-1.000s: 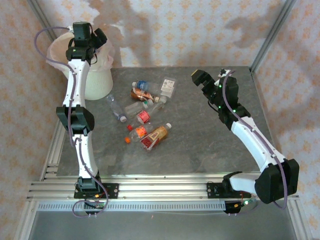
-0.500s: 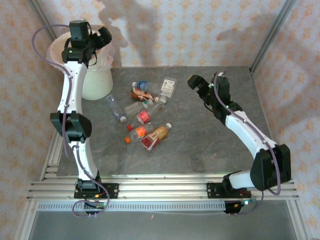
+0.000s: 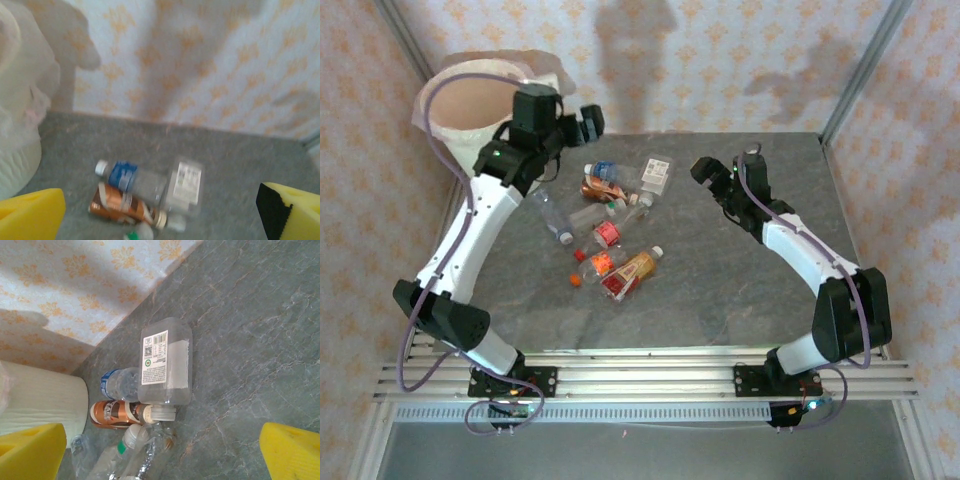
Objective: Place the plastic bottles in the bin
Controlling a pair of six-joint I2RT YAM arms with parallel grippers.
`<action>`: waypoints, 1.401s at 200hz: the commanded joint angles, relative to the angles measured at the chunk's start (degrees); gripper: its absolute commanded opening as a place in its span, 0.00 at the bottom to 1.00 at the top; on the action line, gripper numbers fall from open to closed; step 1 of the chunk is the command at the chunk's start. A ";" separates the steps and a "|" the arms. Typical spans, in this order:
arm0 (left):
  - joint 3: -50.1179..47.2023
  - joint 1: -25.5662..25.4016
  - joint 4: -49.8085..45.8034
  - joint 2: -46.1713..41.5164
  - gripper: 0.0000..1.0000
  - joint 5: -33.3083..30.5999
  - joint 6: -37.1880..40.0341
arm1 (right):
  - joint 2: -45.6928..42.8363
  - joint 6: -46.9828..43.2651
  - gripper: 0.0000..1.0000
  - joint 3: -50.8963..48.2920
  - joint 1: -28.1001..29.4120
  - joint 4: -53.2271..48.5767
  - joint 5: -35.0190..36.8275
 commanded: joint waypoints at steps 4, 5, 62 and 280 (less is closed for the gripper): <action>-4.11 -2.70 -5.65 0.36 1.00 -3.22 7.16 | -2.76 -0.43 0.99 1.05 0.03 -1.08 2.40; -4.28 -2.80 -5.78 0.43 1.00 -3.09 7.41 | -2.77 -0.46 0.99 1.06 0.07 -1.10 2.42; -10.56 -10.69 -12.00 7.79 0.99 0.41 17.72 | -3.23 -0.32 0.99 0.78 0.09 -1.71 3.04; 10.35 -13.85 -18.67 44.76 0.73 -7.60 20.96 | -4.48 -1.27 0.99 0.09 0.10 -3.38 4.00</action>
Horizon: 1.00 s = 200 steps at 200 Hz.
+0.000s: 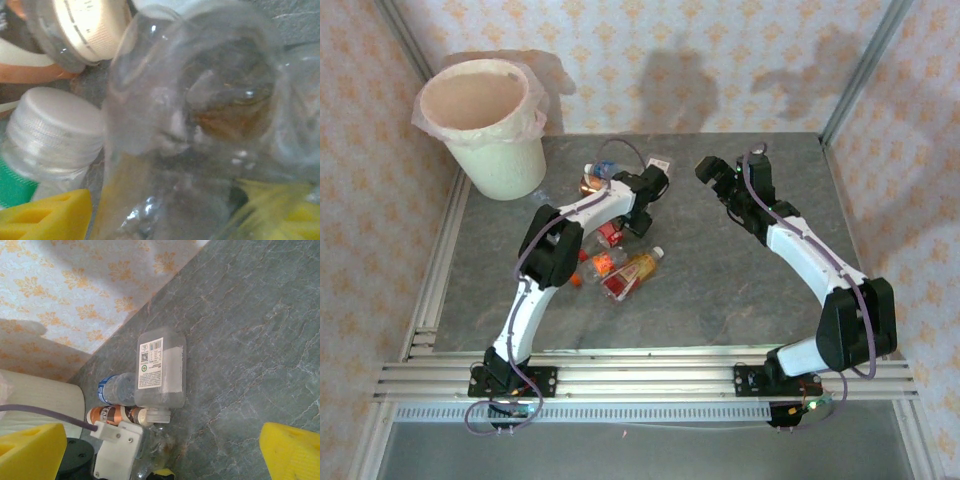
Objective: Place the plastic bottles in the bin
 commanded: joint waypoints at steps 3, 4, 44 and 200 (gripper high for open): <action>2.27 -0.23 -1.64 1.07 0.71 1.54 1.05 | -1.58 -1.06 0.99 0.09 0.08 -0.59 1.29; 2.27 -0.21 -1.64 1.07 0.71 1.57 1.09 | -1.58 -1.06 0.99 0.09 0.09 -0.60 1.32; 3.27 -0.14 -0.06 -1.37 0.59 -1.10 1.59 | -1.73 -1.12 0.99 0.01 0.10 -0.69 1.36; -7.21 7.78 32.18 -39.57 0.51 -9.73 1.56 | -2.52 -3.04 0.99 -2.57 0.10 7.13 -6.37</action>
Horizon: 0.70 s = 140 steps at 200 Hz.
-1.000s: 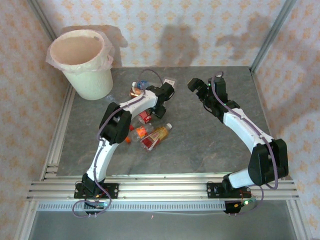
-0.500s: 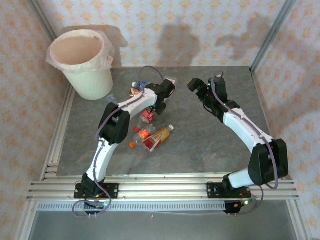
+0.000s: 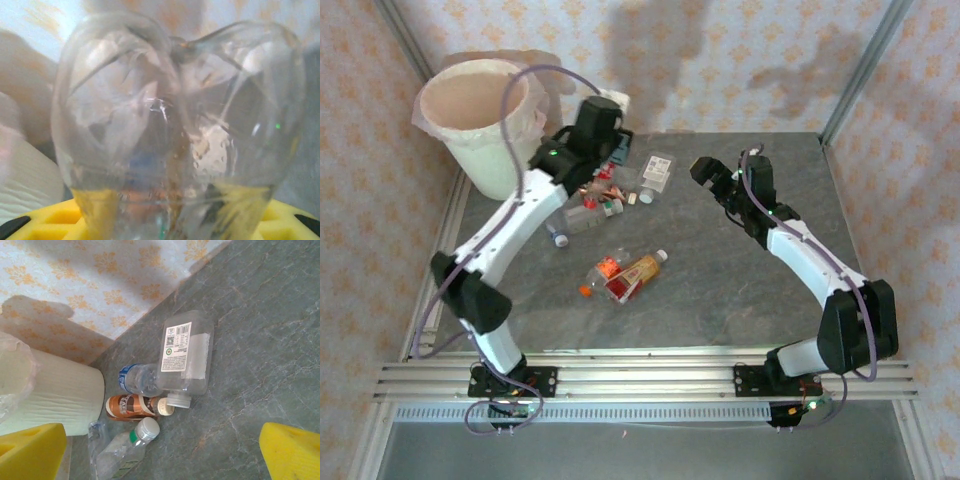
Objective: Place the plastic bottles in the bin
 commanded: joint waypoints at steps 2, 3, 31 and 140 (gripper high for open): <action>-4.29 4.40 14.20 -3.90 0.51 -7.45 1.25 | -1.58 -1.08 0.99 -0.54 0.10 2.32 -0.24; -4.39 4.69 14.83 -4.03 0.51 -7.59 1.31 | -1.58 -1.03 0.99 -0.52 0.10 2.32 -0.28; -4.17 10.30 27.08 -5.51 0.51 -11.03 3.67 | -1.17 -0.23 0.99 -0.47 0.10 2.39 -0.53; 19.31 24.54 40.41 14.00 0.52 -23.91 9.99 | -1.42 -0.53 0.99 0.49 0.08 0.77 -0.13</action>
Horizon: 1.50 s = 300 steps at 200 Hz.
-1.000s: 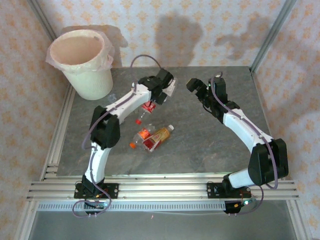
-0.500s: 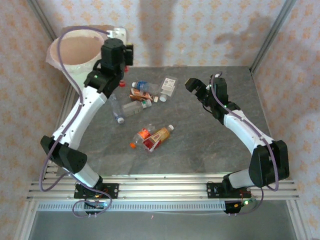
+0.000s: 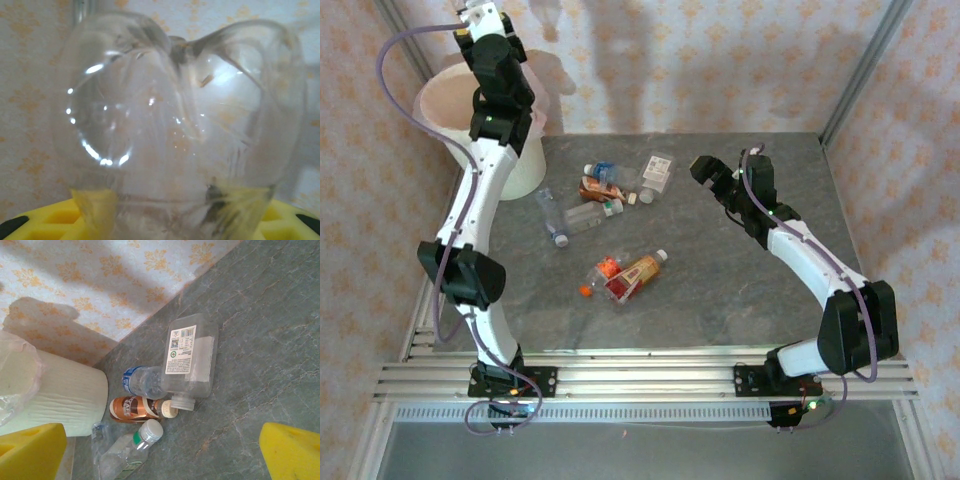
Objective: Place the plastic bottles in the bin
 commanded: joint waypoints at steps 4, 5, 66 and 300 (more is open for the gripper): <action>5.68 2.36 1.41 4.90 0.52 -5.71 2.48 | -1.32 -0.69 0.99 0.54 0.10 -0.03 0.08; 5.75 2.47 1.41 5.11 0.52 -5.77 2.47 | -1.40 -0.71 0.99 0.54 0.10 -0.08 0.09; 11.12 10.29 -8.60 11.85 0.52 -9.34 -9.24 | -3.03 -2.91 0.99 -0.11 0.03 -0.23 0.43; 20.85 8.52 -42.95 8.42 1.00 2.99 -32.59 | -5.47 -6.25 0.99 -2.20 0.10 2.11 0.89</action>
